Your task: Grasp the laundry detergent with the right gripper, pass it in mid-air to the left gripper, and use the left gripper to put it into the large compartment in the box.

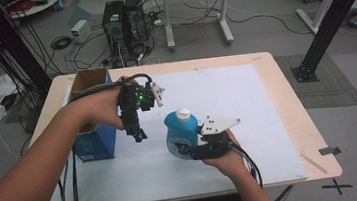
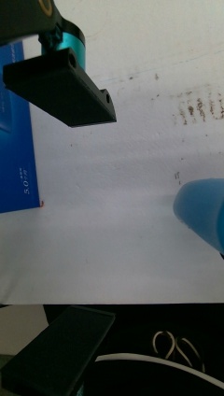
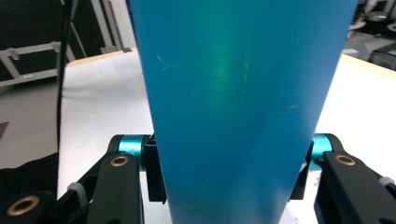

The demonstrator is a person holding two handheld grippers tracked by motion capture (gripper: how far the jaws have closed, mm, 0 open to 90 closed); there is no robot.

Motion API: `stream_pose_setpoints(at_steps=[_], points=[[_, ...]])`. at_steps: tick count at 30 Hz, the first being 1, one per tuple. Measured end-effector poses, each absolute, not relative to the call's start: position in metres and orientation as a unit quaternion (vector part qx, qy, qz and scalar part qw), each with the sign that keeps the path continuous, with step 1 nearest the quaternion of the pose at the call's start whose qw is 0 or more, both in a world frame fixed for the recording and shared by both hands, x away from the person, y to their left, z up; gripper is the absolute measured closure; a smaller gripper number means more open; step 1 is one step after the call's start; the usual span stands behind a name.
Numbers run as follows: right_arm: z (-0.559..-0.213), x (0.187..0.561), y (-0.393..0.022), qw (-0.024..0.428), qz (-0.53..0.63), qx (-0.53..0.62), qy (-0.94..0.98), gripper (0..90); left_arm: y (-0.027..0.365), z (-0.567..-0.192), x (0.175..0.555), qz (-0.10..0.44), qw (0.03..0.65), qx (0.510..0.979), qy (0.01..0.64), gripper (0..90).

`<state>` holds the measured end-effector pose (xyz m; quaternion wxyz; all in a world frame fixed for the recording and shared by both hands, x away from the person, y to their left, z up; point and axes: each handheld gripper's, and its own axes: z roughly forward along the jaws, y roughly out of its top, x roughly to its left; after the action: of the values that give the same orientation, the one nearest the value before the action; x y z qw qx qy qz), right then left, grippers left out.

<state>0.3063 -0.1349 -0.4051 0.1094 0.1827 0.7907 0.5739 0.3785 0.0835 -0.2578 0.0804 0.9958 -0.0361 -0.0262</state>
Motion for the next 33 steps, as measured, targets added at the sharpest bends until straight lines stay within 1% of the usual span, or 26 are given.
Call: stream_pose_setpoints(at_steps=[14, 23, 33], points=[[-0.407, 0.316, -0.123, 0.067, 0.585, 0.138, 0.797, 46.6, 0.066, -0.255, 0.368, -0.023, 0.072, 0.996, -0.056, 5.6], [-0.4, 0.323, -0.109, 0.037, 0.578, 0.106, 0.808, 46.5, 0.059, -0.253, 0.359, -0.029, 0.071, 0.995, -0.071, 5.6], [-0.397, 0.328, -0.095, 0.027, 0.576, 0.089, 0.812, 46.5, 0.057, -0.251, 0.354, -0.024, 0.066, 0.995, -0.068, 5.6]])
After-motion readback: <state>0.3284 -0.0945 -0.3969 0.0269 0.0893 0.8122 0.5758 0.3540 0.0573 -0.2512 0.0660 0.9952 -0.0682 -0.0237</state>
